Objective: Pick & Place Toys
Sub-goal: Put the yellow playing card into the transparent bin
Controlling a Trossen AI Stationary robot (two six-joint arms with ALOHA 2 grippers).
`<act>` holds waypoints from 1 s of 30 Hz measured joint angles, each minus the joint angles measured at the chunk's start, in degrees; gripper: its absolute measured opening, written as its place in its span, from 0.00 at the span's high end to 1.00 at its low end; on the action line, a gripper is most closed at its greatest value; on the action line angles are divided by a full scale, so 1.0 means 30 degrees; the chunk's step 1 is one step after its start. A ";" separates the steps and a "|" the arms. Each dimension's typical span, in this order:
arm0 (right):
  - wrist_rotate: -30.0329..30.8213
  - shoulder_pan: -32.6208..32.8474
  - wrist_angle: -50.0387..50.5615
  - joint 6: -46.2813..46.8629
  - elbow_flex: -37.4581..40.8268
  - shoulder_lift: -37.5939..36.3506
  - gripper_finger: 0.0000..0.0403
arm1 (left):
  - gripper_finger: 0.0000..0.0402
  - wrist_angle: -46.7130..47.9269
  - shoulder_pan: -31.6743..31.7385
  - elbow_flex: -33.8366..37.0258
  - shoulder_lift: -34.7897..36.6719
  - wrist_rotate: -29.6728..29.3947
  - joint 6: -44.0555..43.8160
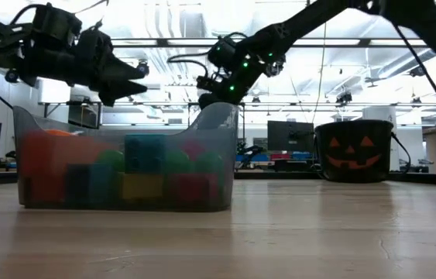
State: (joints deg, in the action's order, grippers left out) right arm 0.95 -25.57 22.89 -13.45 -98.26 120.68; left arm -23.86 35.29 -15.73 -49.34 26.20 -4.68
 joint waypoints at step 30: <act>-0.2584 -0.0728 0.9064 -0.1568 -1.0673 0.8288 0.06 | 0.34 0.0917 -0.0109 0.0109 0.0667 0.0133 -0.0058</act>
State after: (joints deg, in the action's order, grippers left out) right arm -6.80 -27.75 50.08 -18.15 -130.28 145.54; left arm -21.11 34.96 -15.40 -47.34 26.59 -4.85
